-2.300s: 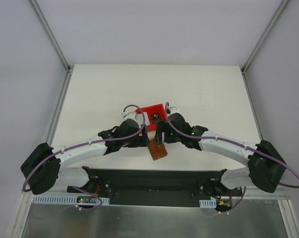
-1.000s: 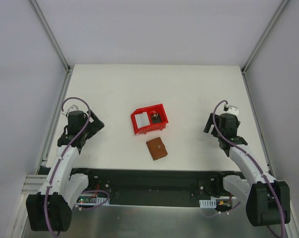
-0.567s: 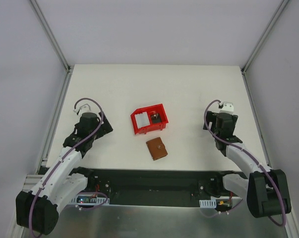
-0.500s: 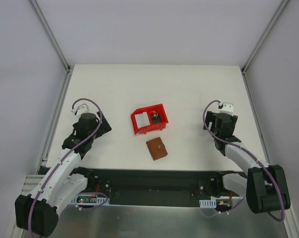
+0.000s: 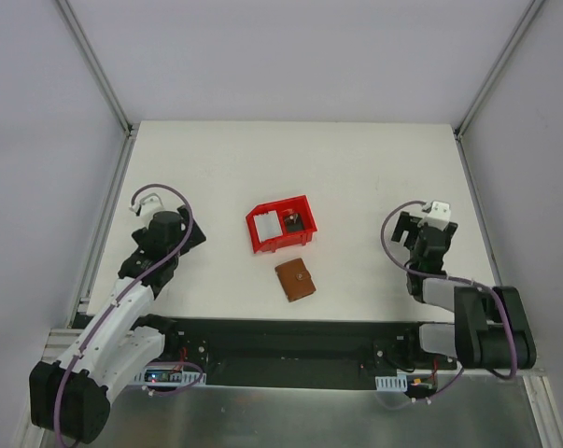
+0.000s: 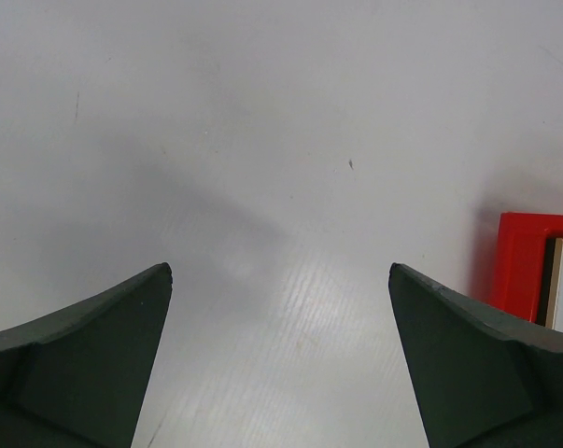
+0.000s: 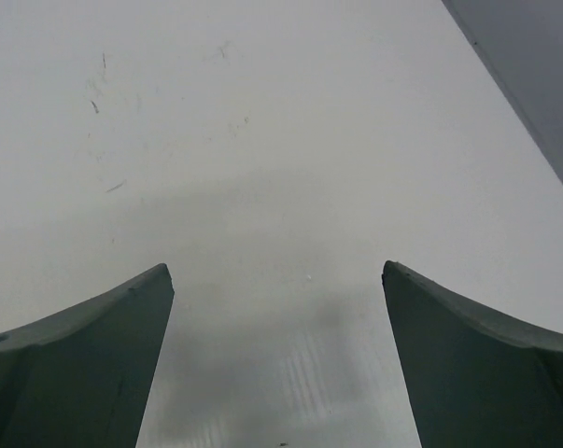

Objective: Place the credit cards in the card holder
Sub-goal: Reset both arms

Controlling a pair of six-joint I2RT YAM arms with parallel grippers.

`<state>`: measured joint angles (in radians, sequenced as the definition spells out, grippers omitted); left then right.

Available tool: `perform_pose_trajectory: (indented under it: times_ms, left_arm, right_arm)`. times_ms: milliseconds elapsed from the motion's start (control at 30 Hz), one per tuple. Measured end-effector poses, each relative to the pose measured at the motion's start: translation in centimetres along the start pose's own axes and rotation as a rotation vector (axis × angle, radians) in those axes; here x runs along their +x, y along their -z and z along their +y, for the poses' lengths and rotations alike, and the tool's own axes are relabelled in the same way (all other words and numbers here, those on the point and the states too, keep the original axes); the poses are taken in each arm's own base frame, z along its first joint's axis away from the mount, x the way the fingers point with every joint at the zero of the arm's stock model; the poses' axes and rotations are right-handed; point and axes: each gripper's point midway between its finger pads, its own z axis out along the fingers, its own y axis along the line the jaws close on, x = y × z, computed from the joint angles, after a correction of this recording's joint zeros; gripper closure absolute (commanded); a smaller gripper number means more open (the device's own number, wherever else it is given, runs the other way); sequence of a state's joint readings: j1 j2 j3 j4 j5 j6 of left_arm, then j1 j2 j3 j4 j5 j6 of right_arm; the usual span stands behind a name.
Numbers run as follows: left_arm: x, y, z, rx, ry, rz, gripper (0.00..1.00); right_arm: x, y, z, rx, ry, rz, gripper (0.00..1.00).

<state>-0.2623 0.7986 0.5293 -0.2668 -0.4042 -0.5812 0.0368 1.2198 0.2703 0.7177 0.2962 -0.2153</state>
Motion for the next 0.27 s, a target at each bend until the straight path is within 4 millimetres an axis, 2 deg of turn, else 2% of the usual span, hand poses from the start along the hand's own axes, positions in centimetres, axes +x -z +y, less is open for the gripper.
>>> perform_pose_trajectory:
  times_ms: [33,133,200,267]
  left_arm:
    - [0.0,0.0,0.0,-0.001,-0.001,0.001,0.01]
    - [0.0,0.0,0.0,0.002,-0.003,-0.002,0.01]
    - [-0.2,-0.1,-0.1,0.007,-0.009,-0.009,0.01]
    - [-0.5,-0.1,-0.4,0.018,-0.011,-0.022,0.01]
  right_arm:
    - [0.3,-0.1,0.0,-0.008,-0.006,-0.035,0.04]
    - [4.5,0.5,-0.1,-0.03,0.025,0.041,0.04]
    - [4.4,0.2,0.2,-0.049,0.039,0.043,0.04]
    - [3.1,-0.3,0.8,-0.072,0.04,0.012,0.04]
